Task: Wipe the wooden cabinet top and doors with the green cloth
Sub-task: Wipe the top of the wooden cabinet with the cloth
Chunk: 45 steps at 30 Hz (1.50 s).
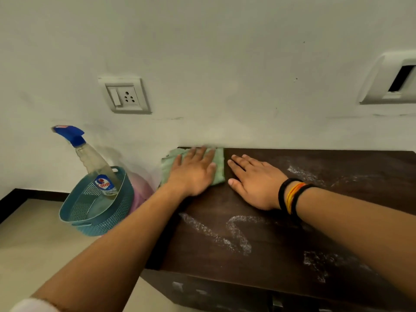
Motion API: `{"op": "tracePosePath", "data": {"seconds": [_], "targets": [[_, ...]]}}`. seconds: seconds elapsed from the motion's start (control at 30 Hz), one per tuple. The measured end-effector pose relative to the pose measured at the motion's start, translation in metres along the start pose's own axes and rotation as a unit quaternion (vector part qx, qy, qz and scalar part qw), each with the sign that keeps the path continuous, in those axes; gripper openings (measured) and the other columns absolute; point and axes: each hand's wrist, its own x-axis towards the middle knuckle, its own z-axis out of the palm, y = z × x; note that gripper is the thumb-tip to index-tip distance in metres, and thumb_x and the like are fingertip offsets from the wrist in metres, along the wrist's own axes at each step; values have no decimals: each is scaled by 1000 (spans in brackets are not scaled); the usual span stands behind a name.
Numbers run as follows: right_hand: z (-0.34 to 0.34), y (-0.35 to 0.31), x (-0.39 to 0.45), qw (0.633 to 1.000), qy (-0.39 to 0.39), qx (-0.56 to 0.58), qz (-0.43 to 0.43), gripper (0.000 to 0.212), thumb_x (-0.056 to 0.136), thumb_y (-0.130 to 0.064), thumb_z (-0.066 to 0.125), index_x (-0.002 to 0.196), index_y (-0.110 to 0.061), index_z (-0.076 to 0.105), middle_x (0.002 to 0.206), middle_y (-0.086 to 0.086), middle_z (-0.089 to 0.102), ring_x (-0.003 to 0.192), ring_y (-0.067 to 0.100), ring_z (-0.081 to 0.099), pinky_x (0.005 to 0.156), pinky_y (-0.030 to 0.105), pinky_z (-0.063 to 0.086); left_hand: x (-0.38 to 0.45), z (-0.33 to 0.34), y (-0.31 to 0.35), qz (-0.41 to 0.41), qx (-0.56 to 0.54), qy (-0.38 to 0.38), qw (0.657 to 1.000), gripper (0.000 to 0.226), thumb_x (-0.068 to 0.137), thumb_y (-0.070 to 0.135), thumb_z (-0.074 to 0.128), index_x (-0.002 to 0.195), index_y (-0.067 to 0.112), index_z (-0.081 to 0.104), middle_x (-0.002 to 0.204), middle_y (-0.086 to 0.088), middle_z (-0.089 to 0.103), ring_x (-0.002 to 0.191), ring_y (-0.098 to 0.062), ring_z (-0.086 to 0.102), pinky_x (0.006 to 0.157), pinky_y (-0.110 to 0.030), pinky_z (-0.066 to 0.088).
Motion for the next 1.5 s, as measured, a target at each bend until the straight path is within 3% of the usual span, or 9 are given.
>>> {"op": "tracePosePath", "data": {"seconds": [0.1, 0.27, 0.43, 0.57, 0.73, 0.87, 1.2, 1.37, 1.5], "targets": [[-4, 1, 1, 1000, -17, -5, -4, 69, 102, -57, 11, 161, -21, 3, 169, -1, 0, 155, 20, 2, 122, 39, 13, -27, 4, -29, -74, -4, 4, 997, 58, 105, 47, 16, 160, 33, 3, 169, 5, -2, 155, -21, -3, 124, -49, 5], [3, -1, 2, 1000, 10, -5, -1, 68, 103, -52, 13, 160, -18, 2, 169, 1, 3, 155, 20, 2, 124, 38, 11, -5, 6, 19, 54, -30, -24, 998, 58, 105, 45, 18, 160, 32, 4, 169, 7, -3, 155, -20, -7, 125, -46, 5], [3, 4, 6, 1000, -3, 9, -12, 70, 102, -56, 11, 160, -19, 0, 169, 0, -2, 155, 19, -2, 124, 36, 4, -25, 9, -25, -74, 2, 36, 997, 58, 104, 46, 19, 159, 35, 6, 169, 5, 4, 155, -24, -1, 124, -47, 6], [6, 5, 7, 1000, 11, 8, -10, 69, 102, -53, 14, 160, -17, 1, 169, 2, 0, 155, 20, -1, 125, 36, 4, -14, 13, 17, 27, -6, 23, 999, 57, 104, 47, 20, 159, 37, 5, 169, 6, 1, 155, -21, -5, 124, -50, 5], [4, 6, 4, 1000, -17, 10, -3, 73, 100, -60, 12, 160, -22, -3, 169, 1, -6, 155, 22, -6, 124, 41, 1, -14, 6, -9, -73, -18, 5, 997, 57, 104, 48, 19, 158, 40, 4, 169, -2, -2, 155, -27, -5, 124, -52, 4], [4, 8, 3, 1000, -7, 19, 1, 72, 99, -59, 16, 160, -26, -3, 169, -3, -7, 155, 21, -9, 124, 44, -1, -29, 20, 21, 16, 28, 41, 999, 58, 104, 49, 16, 158, 40, -2, 168, 8, -3, 155, -27, -5, 124, -48, 1], [5, 18, -6, 1000, -18, 5, 7, 67, 100, -56, 12, 159, -30, -5, 169, 0, -8, 155, 22, -8, 125, 42, 2, -50, 18, 26, 15, 16, 20, 1000, 58, 103, 51, 14, 158, 40, 0, 168, 10, -4, 155, -24, -6, 124, -47, 0], [4, 22, -12, 999, -26, -17, -8, 68, 99, -59, 9, 159, -31, -9, 169, 0, -9, 155, 22, -8, 125, 43, 2, -81, 11, -7, -87, 15, 8, 996, 61, 101, 51, 11, 159, 36, -3, 169, 6, -6, 155, -23, -7, 124, -47, -2], [5, 22, -12, 1000, -25, -14, -12, 69, 99, -61, 9, 158, -31, -10, 169, 1, -10, 155, 23, -9, 125, 43, 1, -86, 21, 35, 31, 32, 8, 999, 59, 101, 53, 9, 158, 40, -5, 168, 10, -8, 154, -21, -10, 124, -47, -2]]}}
